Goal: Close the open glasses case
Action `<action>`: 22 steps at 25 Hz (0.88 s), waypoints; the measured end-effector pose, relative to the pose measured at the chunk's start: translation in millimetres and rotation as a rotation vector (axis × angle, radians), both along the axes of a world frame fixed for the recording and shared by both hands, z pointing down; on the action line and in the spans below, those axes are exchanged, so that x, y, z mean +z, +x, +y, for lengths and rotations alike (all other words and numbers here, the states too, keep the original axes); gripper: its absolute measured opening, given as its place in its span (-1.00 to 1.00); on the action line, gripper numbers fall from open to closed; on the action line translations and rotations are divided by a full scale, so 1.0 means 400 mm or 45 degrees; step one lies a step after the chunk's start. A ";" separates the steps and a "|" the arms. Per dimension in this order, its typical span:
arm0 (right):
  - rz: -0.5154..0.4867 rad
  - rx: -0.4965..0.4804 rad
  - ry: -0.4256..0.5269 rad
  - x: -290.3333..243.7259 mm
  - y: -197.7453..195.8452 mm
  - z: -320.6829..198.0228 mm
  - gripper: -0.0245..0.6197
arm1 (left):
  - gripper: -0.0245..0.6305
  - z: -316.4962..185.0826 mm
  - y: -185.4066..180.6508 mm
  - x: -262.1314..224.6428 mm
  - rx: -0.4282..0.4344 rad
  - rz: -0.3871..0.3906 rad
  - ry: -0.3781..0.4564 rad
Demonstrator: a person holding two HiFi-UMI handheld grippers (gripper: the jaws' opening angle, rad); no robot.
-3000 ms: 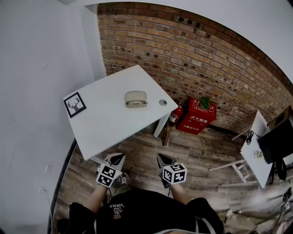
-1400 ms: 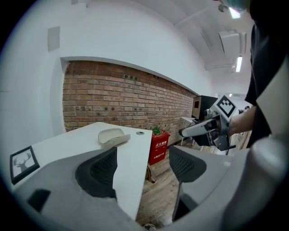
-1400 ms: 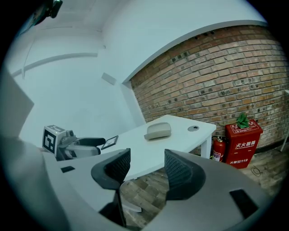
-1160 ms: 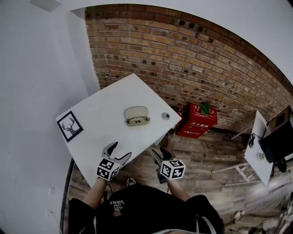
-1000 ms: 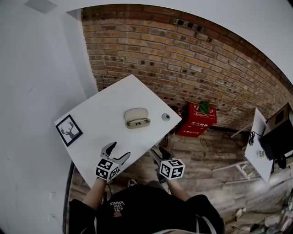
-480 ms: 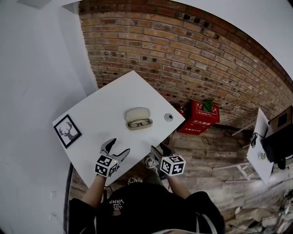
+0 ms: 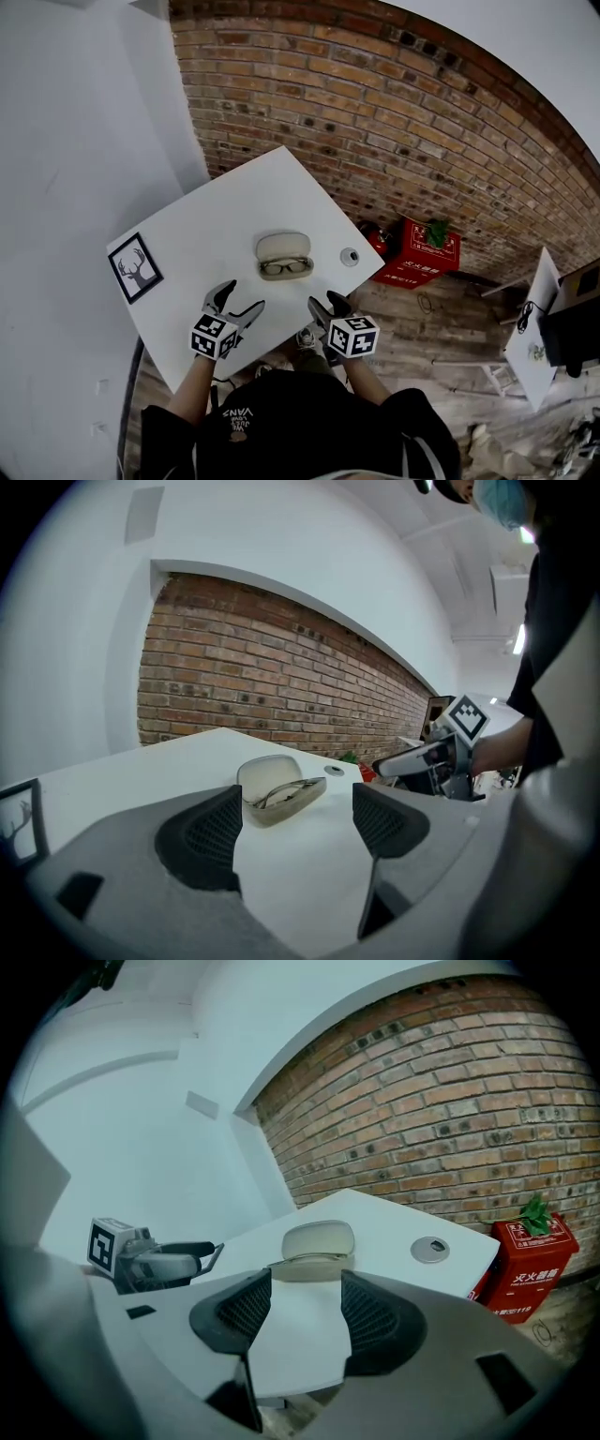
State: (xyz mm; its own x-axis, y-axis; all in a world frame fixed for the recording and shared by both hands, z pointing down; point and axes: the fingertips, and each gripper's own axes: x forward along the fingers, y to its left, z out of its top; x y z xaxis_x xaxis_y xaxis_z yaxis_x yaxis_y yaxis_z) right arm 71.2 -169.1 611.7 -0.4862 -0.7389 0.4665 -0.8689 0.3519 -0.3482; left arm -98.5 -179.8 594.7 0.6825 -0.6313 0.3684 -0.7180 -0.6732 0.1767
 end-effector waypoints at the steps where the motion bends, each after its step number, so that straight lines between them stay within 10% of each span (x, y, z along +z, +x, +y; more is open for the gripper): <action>1: 0.002 -0.013 -0.006 0.003 0.001 -0.015 -0.26 | 0.19 -0.013 0.000 0.002 -0.011 -0.002 -0.004; 22: 0.055 -0.291 -0.119 0.121 -0.017 -0.227 -0.28 | 0.19 -0.294 0.059 0.059 -0.027 -0.059 0.017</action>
State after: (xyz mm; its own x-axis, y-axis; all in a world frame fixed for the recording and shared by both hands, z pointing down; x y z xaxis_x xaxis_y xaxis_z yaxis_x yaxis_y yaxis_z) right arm 64.6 -260.1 660.3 -0.6138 -0.5645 0.5518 -0.7852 0.5090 -0.3527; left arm -74.9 -297.2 618.4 0.6512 -0.6504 0.3910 -0.7394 -0.6598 0.1340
